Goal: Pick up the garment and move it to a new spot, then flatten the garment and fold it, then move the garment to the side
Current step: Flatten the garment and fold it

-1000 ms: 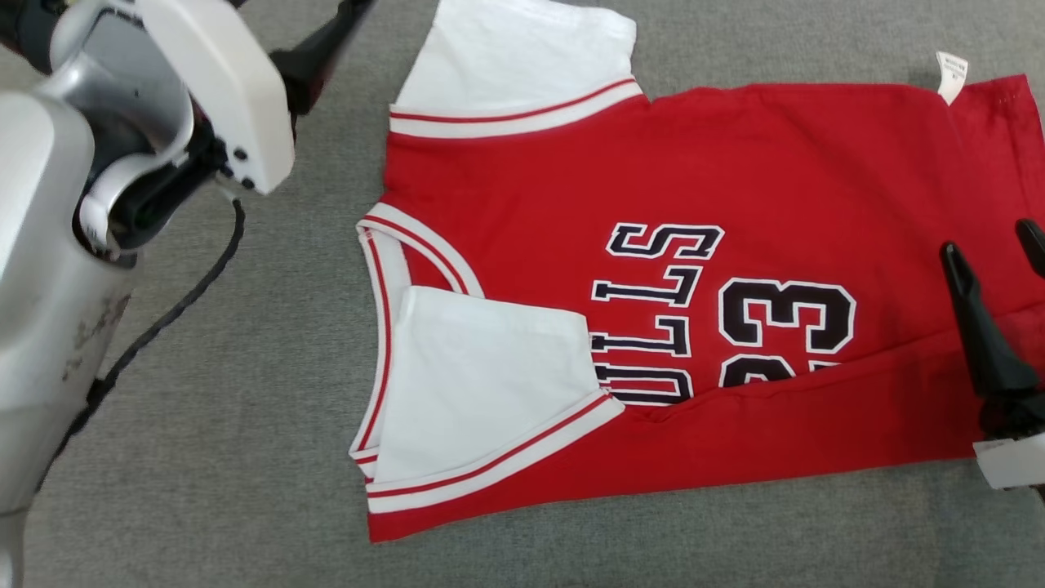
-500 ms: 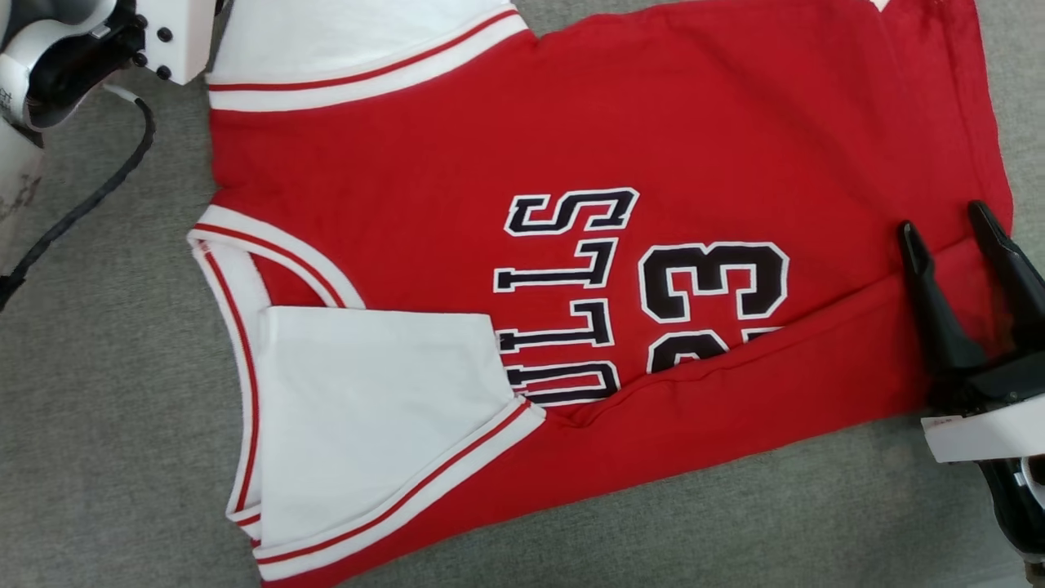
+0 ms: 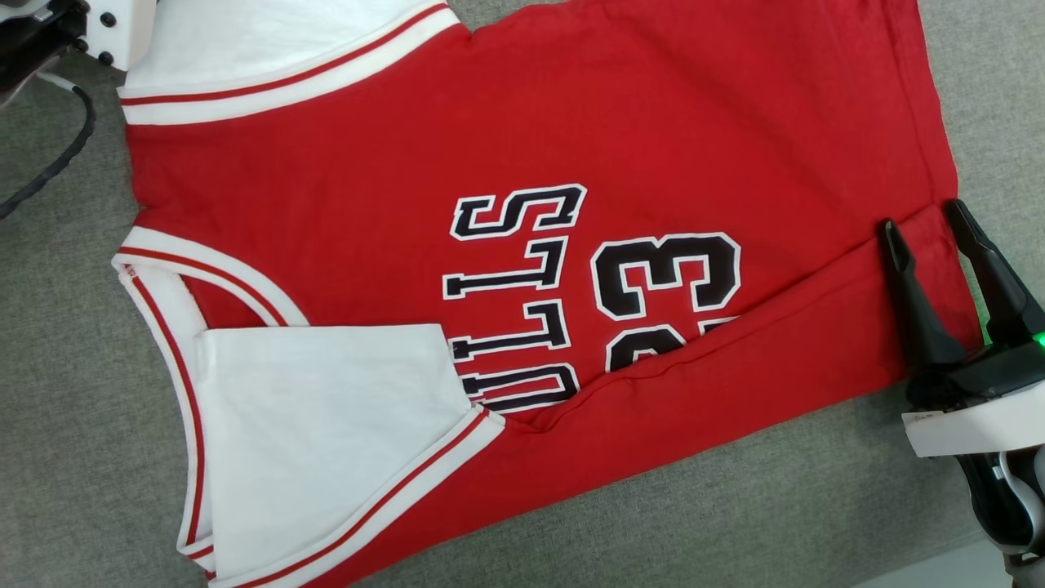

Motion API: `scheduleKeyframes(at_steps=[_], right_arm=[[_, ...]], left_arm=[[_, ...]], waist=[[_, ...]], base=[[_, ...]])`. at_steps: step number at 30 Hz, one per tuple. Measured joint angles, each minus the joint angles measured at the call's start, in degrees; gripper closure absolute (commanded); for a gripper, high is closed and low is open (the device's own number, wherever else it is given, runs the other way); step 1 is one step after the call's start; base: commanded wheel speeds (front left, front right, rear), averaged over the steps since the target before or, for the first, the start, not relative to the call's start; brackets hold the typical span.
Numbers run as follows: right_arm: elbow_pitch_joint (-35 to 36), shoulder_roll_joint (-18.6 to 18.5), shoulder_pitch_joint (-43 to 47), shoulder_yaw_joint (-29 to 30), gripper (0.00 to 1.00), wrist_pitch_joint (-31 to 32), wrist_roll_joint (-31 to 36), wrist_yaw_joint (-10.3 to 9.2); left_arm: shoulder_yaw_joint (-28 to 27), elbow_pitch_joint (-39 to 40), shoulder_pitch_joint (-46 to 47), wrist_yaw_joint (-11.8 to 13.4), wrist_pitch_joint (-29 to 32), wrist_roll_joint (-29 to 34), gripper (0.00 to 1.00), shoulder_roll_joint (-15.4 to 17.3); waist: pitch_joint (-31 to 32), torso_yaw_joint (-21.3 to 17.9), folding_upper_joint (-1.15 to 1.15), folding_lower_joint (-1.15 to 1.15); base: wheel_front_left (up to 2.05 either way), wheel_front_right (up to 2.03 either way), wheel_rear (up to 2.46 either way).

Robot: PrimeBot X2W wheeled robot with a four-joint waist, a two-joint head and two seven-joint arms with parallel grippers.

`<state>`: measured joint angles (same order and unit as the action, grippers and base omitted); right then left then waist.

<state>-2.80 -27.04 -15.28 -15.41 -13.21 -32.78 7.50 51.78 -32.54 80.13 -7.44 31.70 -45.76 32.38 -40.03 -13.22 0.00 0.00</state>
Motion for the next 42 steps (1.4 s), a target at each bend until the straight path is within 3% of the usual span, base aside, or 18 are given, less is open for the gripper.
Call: scheduleKeyframes(at_steps=[3,4,6,7,8,15,20,29,42], right_arm=[[-0.4,0.0,0.0,-0.3,0.0,-0.4,-0.3,0.0],[-0.5,0.0,-0.1,-0.3,0.0,-0.5,-0.3,0.0],[-0.7,0.0,-0.3,-0.4,0.0,-0.7,-0.4,0.0],[-1.0,0.0,-0.5,-0.5,0.0,-0.8,-0.5,0.0],[-1.1,0.0,-0.6,-0.6,0.0,-0.9,-0.5,0.0],[-1.5,-0.9,-2.6,-1.4,0.0,-0.8,-1.2,0.0],[-2.5,-1.4,-7.6,-1.4,0.0,2.8,-0.2,0.01],[-6.9,-1.2,-20.5,-0.6,0.0,19.3,1.5,0.0],[-12.1,0.6,-31.9,2.0,0.0,40.6,-0.9,0.0]], left_arm=[[1.1,-0.6,0.4,0.0,-0.2,-0.5,0.0,0.5],[1.4,-0.7,0.5,0.0,0.1,-1.0,0.13,0.6],[2.3,-0.9,1.1,0.0,0.4,-1.5,0.59,0.7],[3.0,-1.1,1.4,0.0,0.5,-1.8,0.92,0.9],[3.3,-1.3,1.5,0.0,0.4,-1.8,1.0,1.0],[5.0,-2.2,2.2,0.0,0.2,-3.3,1.0,1.5],[6.0,-2.1,2.3,0.0,-1.2,-4.4,1.0,1.8],[8.6,0.2,3.2,0.0,-2.7,-6.7,1.0,2.0],[11.7,3.3,4.9,0.0,-4.2,-8.1,1.0,3.2]], waist=[[-0.1,-0.4,0.0,0.0],[-0.2,-0.6,0.0,0.0],[-0.2,-0.7,0.0,0.0],[-0.3,-0.9,0.0,0.0],[-0.2,-1.0,0.0,0.0],[0.1,-1.5,0.0,0.0],[0.7,-1.2,0.0,0.0],[1.0,0.9,0.0,0.0],[0.8,3.2,0.0,0.0]], base=[[0.0,0.0,0.0],[0.0,0.0,0.0],[0.0,0.0,0.0],[0.0,0.0,0.0],[0.0,0.0,0.0],[0.0,0.0,0.0],[0.0,0.0,0.0],[0.0,0.0,0.0],[0.0,0.0,0.0]])
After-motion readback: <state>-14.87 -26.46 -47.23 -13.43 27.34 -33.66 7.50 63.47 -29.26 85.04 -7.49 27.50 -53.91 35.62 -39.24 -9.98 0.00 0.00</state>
